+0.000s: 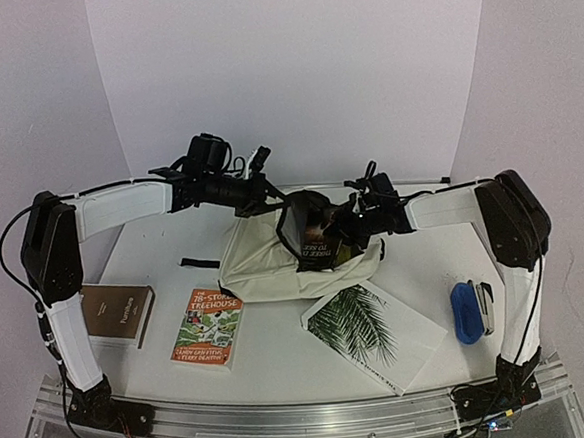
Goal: Pack the student bag
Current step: Place the book in the student bag.
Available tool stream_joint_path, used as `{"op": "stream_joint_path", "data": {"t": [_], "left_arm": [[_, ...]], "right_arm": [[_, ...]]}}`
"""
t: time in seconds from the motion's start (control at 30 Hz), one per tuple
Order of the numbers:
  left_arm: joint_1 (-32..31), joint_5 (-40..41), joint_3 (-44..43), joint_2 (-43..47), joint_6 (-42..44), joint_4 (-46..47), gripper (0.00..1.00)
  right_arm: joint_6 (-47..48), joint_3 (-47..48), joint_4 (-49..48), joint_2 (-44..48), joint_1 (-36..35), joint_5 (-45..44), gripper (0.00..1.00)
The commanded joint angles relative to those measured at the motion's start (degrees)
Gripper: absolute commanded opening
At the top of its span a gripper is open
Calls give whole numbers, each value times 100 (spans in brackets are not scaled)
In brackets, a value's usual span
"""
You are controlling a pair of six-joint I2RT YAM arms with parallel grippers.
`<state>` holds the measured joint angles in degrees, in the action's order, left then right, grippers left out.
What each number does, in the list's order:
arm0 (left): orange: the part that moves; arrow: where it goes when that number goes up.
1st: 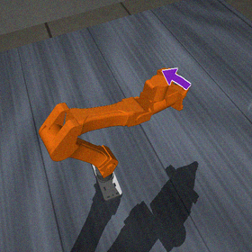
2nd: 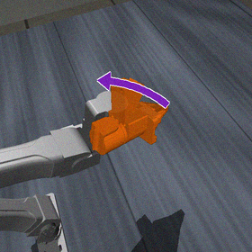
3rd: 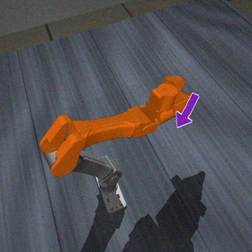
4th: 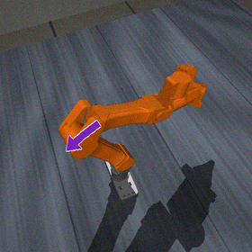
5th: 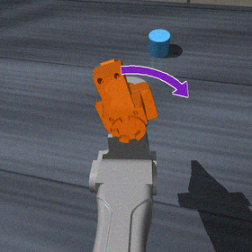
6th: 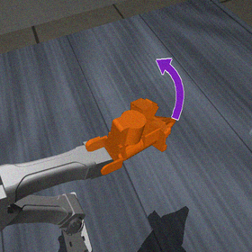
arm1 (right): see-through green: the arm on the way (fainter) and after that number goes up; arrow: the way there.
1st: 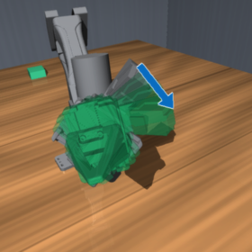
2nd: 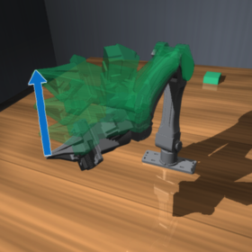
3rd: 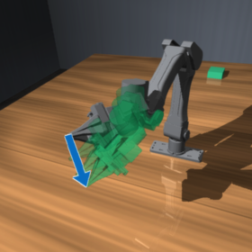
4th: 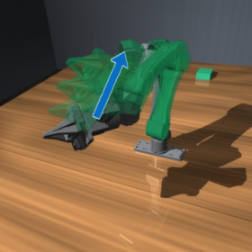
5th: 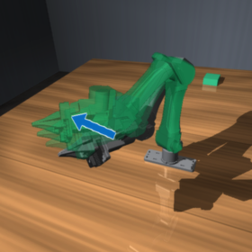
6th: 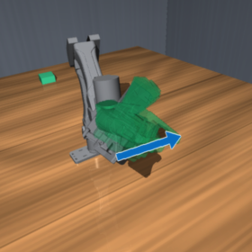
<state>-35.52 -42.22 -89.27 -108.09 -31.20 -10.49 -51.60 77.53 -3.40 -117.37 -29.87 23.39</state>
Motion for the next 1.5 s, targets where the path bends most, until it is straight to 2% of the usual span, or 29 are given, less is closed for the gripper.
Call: {"op": "stream_joint_path", "data": {"t": [0.0,0.07,0.3,0.53,1.17,1.4,1.47], "left_arm": [[-17,-225,-34,254,-127,411,0],[-17,-72,89,333,-144,399,0],[-8,352,194,517,-21,97,0],[-8,409,117,510,37,1,0],[-6,433,56,510,54,13,0],[-4,420,-60,442,105,-41,0],[-4,410,-84,412,102,-47,0]], "right_arm": [[67,593,14,-368,-159,-191,9],[107,659,16,-359,-165,-340,14],[364,239,204,239,-156,-1021,48],[448,-231,519,788,-152,-1503,66],[300,-72,636,112,-163,-1056,61],[409,164,615,-111,-167,-904,51],[422,214,544,-169,-161,-804,45]]}}
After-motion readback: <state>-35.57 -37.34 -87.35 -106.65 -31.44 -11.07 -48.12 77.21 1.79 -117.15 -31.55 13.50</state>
